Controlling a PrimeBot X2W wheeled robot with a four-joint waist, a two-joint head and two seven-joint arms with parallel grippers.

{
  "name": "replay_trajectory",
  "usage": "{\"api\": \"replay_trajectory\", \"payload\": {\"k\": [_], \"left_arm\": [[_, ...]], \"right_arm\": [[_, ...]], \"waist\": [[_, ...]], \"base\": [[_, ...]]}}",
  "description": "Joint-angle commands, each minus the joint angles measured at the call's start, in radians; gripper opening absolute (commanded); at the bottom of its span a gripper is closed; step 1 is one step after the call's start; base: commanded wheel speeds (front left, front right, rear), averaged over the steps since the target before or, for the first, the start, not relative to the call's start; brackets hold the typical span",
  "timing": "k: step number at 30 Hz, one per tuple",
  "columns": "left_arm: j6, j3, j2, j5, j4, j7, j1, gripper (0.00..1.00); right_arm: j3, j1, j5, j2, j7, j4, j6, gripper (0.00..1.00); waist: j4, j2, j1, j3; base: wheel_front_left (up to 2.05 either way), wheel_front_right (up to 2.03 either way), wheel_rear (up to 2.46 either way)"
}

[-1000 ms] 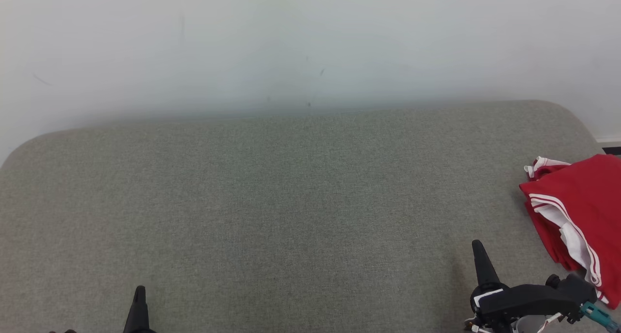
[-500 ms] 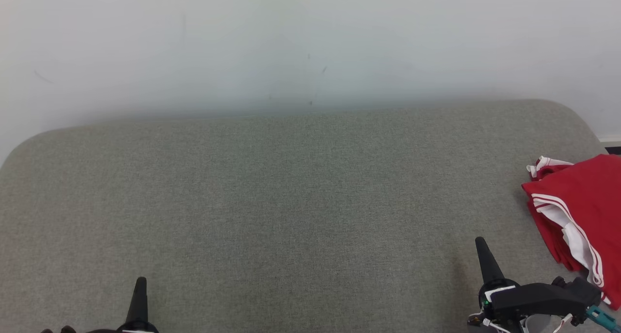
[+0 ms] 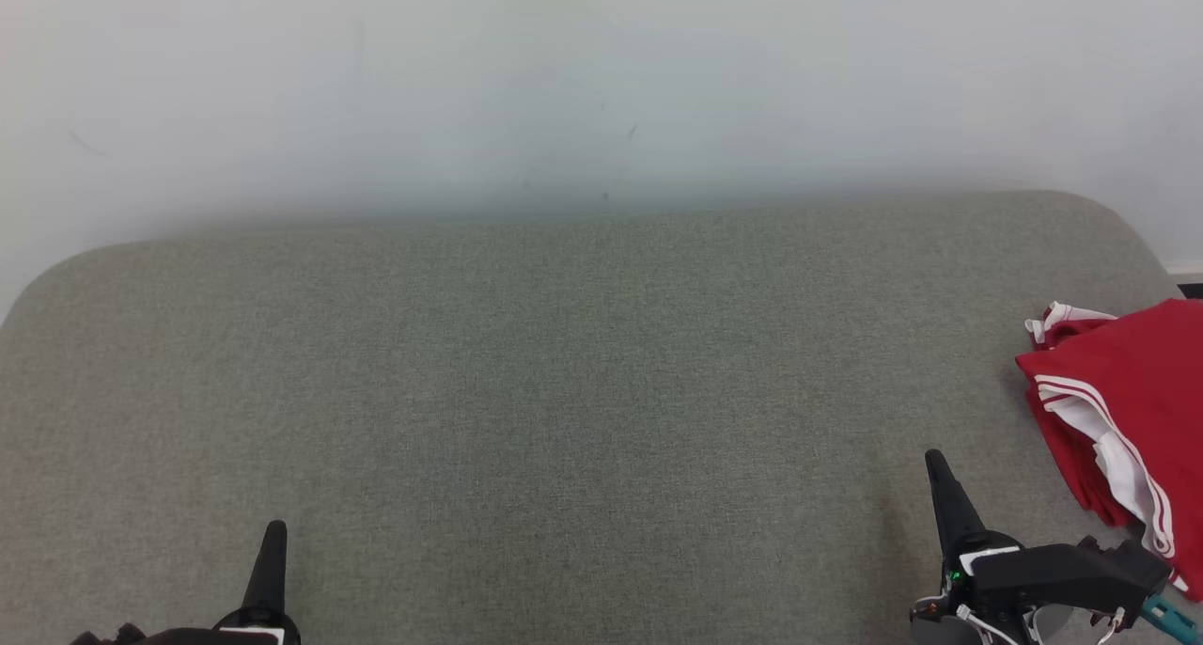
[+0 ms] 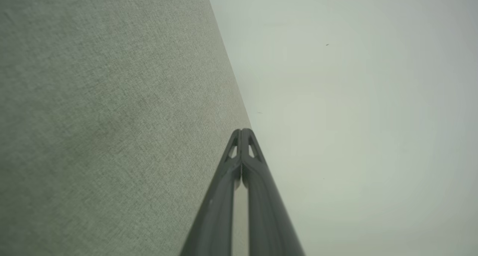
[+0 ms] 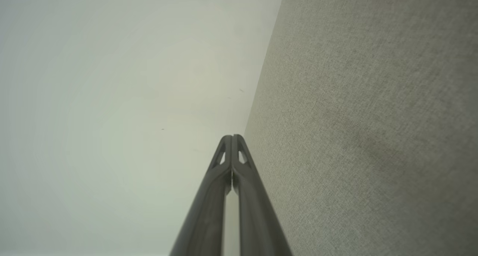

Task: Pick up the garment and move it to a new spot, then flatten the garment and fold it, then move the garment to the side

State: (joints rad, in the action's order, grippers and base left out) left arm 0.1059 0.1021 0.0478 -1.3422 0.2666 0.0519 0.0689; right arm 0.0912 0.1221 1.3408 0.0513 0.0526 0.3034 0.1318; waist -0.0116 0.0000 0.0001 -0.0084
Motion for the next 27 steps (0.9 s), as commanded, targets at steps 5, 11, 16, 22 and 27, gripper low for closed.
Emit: {"api": "replay_trajectory", "payload": {"k": [5, 11, 16, 22, 27], "left_arm": [[0.009, 0.005, 0.004, -0.065, -0.013, 0.014, 0.024, 0.0], [0.014, 0.008, 0.004, -0.114, -0.015, 0.028, 0.028, 0.0], [0.019, 0.009, 0.004, -0.152, -0.017, 0.037, 0.033, 0.0], [0.02, 0.011, 0.004, -0.193, -0.019, 0.047, 0.04, 0.0], [0.024, 0.013, 0.004, -0.229, -0.021, 0.055, 0.04, 0.0]], "right_arm": [[0.007, -0.007, 0.065, -0.001, 0.015, -0.02, -0.002, 0.0], [0.011, -0.01, 0.115, -0.002, 0.027, -0.03, -0.002, 0.0], [0.014, -0.012, 0.155, -0.002, 0.036, -0.038, -0.002, 0.0], [0.017, -0.015, 0.194, -0.002, 0.046, -0.047, -0.002, 0.0], [0.02, -0.017, 0.229, -0.002, 0.054, -0.053, -0.002, 0.0]], "waist": [[0.002, 0.0, 0.0, 0.002], [0.004, 0.0, -0.0001, 0.004], [0.006, 0.0, -0.0001, 0.006], [0.008, 0.0, -0.0001, 0.007], [0.009, 0.0, -0.0001, 0.009]], "base": [[0.0, 0.0, 0.0], [0.0, 0.0, 0.0], [0.0, 0.0, 0.0], [0.0, 0.0, 0.0], [0.0, 0.0, 0.0]]}}
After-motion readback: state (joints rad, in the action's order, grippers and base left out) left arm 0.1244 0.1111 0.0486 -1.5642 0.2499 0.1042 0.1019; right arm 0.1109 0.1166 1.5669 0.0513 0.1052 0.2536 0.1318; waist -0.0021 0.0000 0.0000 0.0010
